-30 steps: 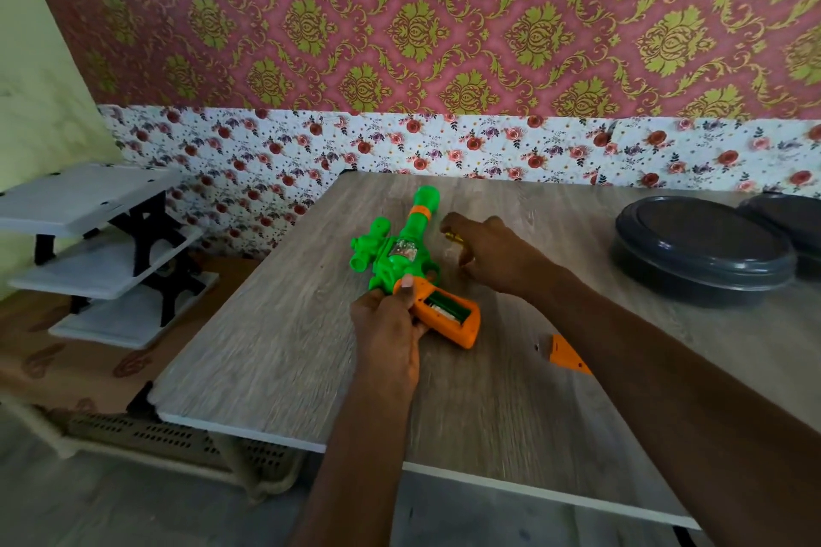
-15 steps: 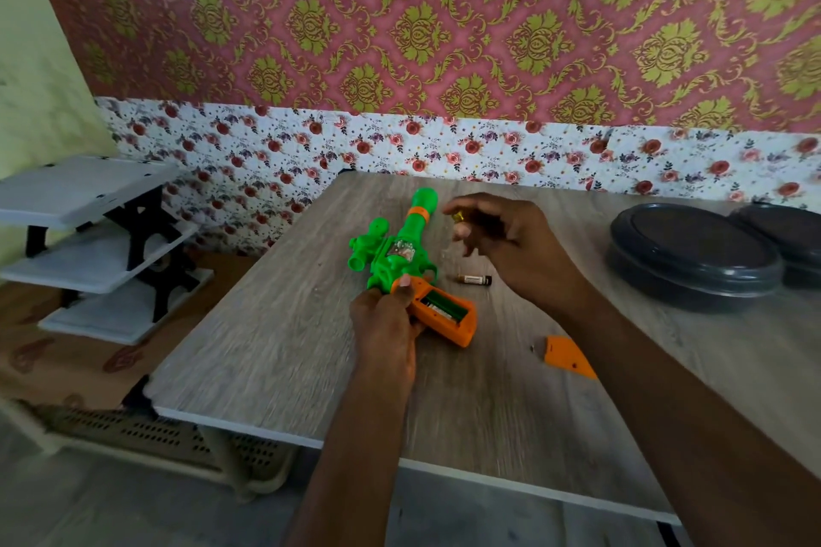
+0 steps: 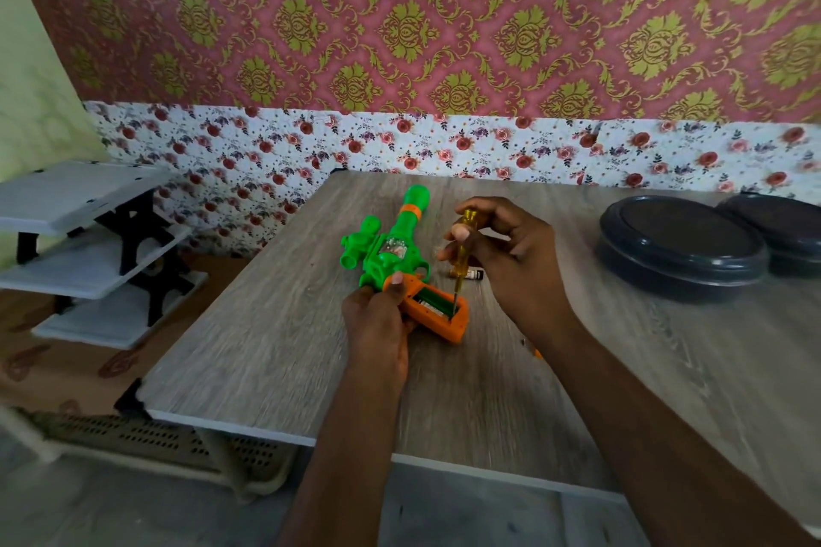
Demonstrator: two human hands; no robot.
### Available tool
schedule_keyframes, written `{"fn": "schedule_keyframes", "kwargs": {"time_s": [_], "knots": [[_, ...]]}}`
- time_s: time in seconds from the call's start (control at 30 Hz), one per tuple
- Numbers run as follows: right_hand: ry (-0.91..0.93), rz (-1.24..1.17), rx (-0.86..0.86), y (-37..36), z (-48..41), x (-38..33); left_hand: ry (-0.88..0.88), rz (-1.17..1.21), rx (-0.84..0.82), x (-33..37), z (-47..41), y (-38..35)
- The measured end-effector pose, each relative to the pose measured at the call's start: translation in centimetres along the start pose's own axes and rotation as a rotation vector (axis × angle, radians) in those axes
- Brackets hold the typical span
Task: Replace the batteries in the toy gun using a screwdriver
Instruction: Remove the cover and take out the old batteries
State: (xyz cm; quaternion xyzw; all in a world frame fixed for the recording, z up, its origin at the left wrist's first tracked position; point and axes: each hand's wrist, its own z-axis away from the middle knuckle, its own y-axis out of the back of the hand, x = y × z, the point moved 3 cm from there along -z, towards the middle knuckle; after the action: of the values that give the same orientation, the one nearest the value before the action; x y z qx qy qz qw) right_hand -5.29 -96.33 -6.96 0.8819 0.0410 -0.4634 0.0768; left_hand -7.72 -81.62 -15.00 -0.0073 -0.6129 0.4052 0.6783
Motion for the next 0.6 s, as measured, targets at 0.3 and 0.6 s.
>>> {"fn": "schedule_keyframes", "kwargs": {"time_s": [0.3, 0.6], "knots": [[-0.016, 0.039, 0.096, 0.17, 0.18, 0.40, 0.021, 0.000, 0.009, 0.05, -0.02, -0.01], [-0.009, 0.148, 0.085, -0.13, 0.41, 0.02, 0.011, -0.017, 0.015, 0.02, -0.11, 0.04]]}}
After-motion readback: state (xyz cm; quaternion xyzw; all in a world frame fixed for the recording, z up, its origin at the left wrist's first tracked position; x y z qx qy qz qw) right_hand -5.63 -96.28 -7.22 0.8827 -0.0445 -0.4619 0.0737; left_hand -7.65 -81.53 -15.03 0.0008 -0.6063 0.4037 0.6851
